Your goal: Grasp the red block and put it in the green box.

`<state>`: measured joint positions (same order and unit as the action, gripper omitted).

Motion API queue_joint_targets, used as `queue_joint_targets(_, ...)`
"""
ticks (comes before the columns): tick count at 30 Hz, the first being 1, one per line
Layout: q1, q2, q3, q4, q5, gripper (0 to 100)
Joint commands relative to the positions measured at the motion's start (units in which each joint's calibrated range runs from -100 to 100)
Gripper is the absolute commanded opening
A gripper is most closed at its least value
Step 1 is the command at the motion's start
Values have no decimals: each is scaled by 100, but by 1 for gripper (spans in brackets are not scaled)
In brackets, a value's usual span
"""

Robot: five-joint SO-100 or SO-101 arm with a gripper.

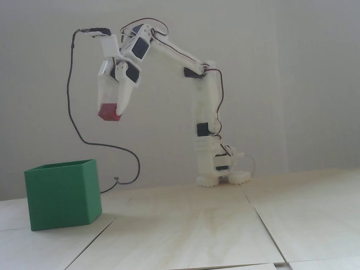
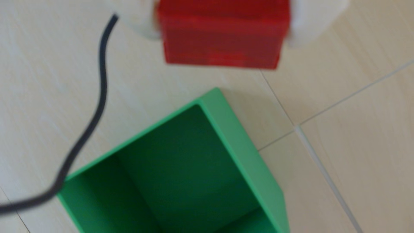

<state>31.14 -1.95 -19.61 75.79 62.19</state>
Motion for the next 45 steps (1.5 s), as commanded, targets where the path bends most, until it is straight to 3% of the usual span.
queue_joint_targets(1, -78, 546, -284, -277, -35, 2)
queue_joint_targets(7, 26, 965, -284, -1255, -29, 2)
queue_joint_targets(18, 364, 1439, -284, -2039, -19, 2)
queue_joint_targets(36, 66, 1486, -826, -2023, -24, 2)
queue_joint_targets(45, 106, 2339, -1651, -2098, -24, 2)
